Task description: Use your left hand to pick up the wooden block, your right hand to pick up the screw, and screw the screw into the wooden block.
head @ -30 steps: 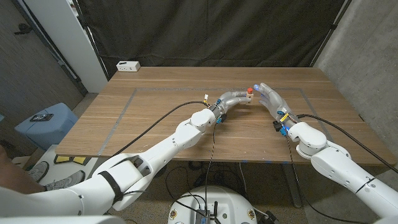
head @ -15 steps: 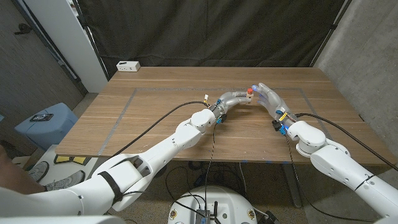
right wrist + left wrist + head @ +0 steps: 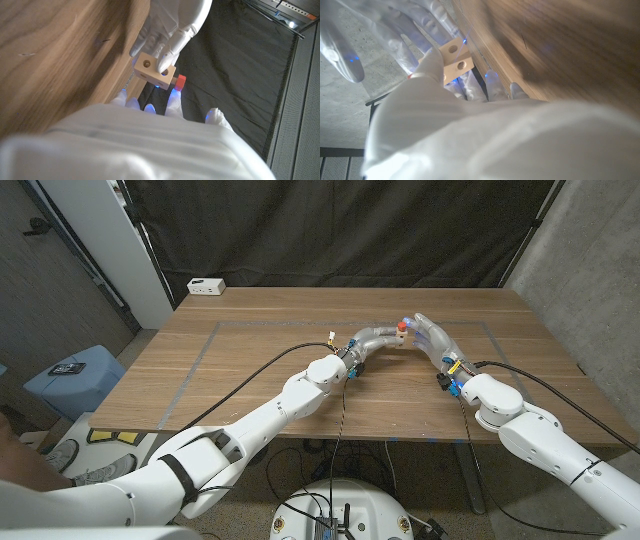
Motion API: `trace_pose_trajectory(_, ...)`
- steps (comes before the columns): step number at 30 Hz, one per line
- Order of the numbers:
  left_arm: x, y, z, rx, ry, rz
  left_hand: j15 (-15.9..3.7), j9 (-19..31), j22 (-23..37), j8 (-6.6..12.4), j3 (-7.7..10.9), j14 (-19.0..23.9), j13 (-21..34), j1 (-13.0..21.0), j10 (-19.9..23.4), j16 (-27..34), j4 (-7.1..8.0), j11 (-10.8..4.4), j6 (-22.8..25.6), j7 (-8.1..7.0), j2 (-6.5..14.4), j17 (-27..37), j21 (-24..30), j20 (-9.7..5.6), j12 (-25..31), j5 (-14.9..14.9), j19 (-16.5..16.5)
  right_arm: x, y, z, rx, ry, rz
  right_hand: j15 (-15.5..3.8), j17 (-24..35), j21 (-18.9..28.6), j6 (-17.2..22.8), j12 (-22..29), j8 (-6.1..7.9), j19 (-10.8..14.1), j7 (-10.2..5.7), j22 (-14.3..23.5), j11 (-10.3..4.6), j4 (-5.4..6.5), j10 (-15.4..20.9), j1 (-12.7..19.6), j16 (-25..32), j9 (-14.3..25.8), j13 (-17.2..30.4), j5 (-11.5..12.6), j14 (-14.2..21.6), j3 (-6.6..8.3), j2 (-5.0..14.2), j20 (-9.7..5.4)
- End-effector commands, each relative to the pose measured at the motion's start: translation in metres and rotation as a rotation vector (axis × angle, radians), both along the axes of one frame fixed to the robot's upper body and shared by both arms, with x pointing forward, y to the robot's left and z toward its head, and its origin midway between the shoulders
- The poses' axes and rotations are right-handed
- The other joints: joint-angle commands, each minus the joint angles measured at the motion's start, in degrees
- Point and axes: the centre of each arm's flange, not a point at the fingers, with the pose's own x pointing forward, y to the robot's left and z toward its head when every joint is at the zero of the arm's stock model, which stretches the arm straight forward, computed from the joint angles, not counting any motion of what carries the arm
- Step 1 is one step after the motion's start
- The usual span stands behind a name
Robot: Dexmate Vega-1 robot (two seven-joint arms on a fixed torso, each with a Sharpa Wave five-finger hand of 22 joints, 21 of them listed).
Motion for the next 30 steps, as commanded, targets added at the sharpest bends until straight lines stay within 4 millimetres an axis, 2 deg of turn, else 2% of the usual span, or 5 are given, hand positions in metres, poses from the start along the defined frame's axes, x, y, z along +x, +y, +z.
trace_pose_trajectory(1, 0.0012, -0.0011, 0.0010, 0.000, 0.003, -0.001, -4.22, 0.1, 0.2, 0.35, 0.26, -0.2, 0.2, 0.8, 0.2, -0.2, 0.14, -0.52, 0.0, -0.07, 0.0, 0.2, 0.3, 0.02, 0.6, 0.4, 0.1, 0.0001, 0.0005, -0.0005, -0.001, 0.007, 0.004, 0.19, 0.0, 0.1, 1.4, 0.4, 0.49, -0.4, 0.18, 0.1, 0.10, 0.50, -9.7, -0.6, 0.0, 0.0, 0.1, 0.4, -12.5, 0.14, 0.94, 0.36)
trace_pose_trajectory(30, 0.0012, -0.0016, -0.0011, -0.004, 0.010, 0.001, -3.96, 0.1, 0.2, 0.55, 0.11, 0.1, 0.3, 0.8, 0.6, 0.0, 0.34, -0.54, 0.3, -0.45, -0.1, 0.2, 0.3, -0.01, 0.9, 0.3, 0.1, -0.0051, -0.0016, -0.0073, 0.015, 0.019, -0.013, 0.05, -0.2, 0.2, 3.9, 1.0, 0.47, -0.4, 0.46, 0.1, -0.77, 0.57, -8.1, -0.6, 0.1, 0.1, 0.1, 0.5, -12.3, 0.28, 1.09, 0.36)
